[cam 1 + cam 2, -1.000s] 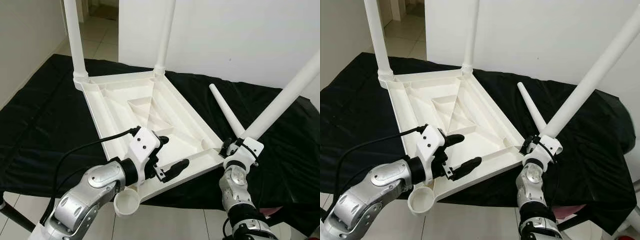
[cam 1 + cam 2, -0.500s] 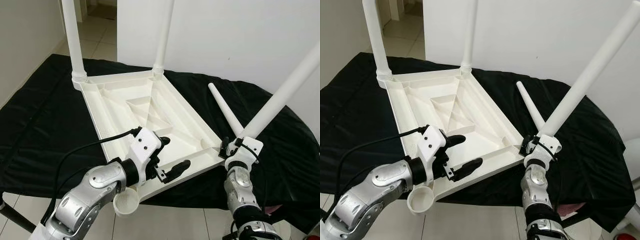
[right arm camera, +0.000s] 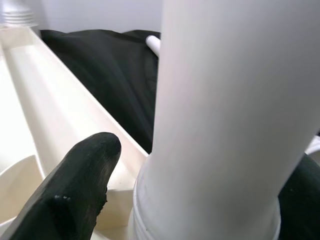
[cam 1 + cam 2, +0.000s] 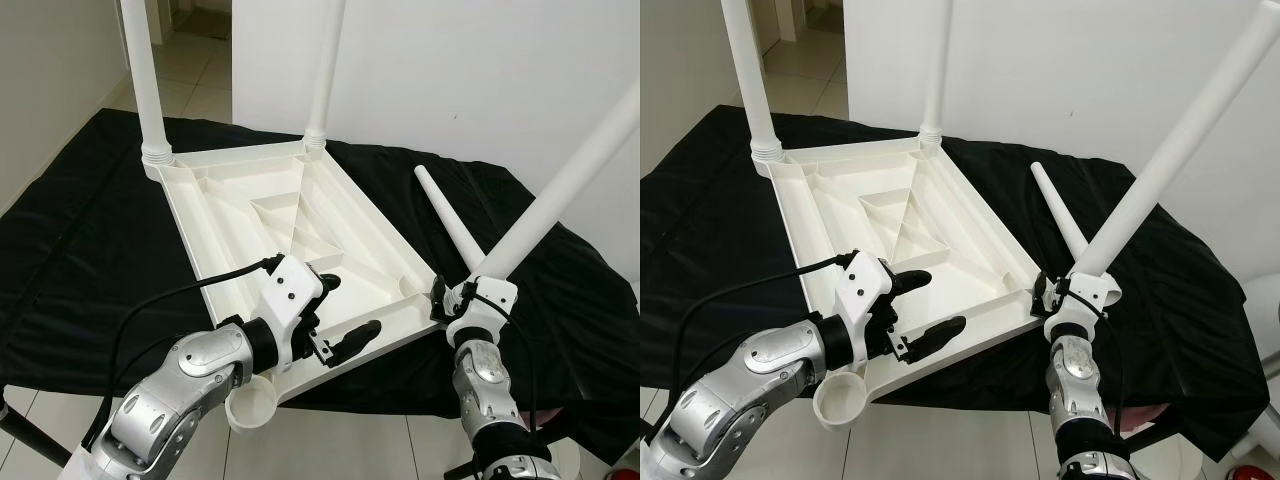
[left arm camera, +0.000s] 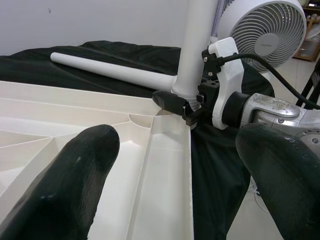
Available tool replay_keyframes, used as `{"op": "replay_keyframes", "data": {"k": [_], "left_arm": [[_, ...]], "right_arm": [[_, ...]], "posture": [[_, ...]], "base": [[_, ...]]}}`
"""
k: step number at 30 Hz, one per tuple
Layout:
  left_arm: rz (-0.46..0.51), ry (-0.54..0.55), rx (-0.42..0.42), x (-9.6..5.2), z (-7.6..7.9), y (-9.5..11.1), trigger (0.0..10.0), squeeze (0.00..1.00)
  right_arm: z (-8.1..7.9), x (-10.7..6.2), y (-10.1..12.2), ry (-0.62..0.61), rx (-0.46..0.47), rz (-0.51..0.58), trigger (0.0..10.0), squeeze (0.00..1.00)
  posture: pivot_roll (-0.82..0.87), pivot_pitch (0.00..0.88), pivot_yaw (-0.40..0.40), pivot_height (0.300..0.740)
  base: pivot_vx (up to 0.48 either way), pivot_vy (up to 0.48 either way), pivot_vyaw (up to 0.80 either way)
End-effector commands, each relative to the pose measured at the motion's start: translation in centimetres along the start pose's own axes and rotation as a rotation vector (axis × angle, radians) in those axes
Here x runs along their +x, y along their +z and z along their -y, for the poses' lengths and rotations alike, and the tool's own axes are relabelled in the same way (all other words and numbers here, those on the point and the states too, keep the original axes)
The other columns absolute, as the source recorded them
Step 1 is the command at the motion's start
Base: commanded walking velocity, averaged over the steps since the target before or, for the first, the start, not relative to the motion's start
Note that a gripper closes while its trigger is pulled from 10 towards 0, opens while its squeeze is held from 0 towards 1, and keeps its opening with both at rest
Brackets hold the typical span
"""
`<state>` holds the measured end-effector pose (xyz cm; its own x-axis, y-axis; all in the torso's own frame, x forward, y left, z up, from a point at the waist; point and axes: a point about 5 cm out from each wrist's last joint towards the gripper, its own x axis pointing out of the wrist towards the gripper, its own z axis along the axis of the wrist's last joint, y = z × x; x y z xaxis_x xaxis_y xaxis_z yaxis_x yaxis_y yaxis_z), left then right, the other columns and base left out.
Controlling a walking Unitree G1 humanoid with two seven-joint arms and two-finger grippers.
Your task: Building children table
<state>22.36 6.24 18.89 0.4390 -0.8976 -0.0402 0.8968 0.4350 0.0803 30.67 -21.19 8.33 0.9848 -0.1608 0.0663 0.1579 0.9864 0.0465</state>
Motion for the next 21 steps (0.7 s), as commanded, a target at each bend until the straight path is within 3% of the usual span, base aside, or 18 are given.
{"op": "replay_keyframes", "data": {"k": [1, 7, 21], "left_arm": [[0.002, -0.038, -0.004, 0.1, 0.4, 0.1, 10.0, 0.0], [0.001, -0.039, -0.004, 0.1, 0.3, 0.1, 10.0, 0.0], [0.0, -0.042, -0.002, 0.1, 0.2, 0.1, 10.0, 0.0]], "right_arm": [[0.2, 0.0, 0.4, 0.02, -0.005, 0.026, 10.0, 0.0], [0.4, 0.0, 1.1, 0.092, -0.026, 0.059, 10.0, 0.0], [1.5, 0.8, 2.3, 0.133, -0.078, 0.089, 10.0, 0.0]], "posture": [[0.06, 0.0, -0.127, 0.74], [0.05, 0.0, -0.122, 0.74], [0.06, 0.0, -0.119, 0.74]], "base": [[0.0, 0.0, 0.0], [0.0, 0.0, 0.0], [0.0, 0.0, 0.0]]}}
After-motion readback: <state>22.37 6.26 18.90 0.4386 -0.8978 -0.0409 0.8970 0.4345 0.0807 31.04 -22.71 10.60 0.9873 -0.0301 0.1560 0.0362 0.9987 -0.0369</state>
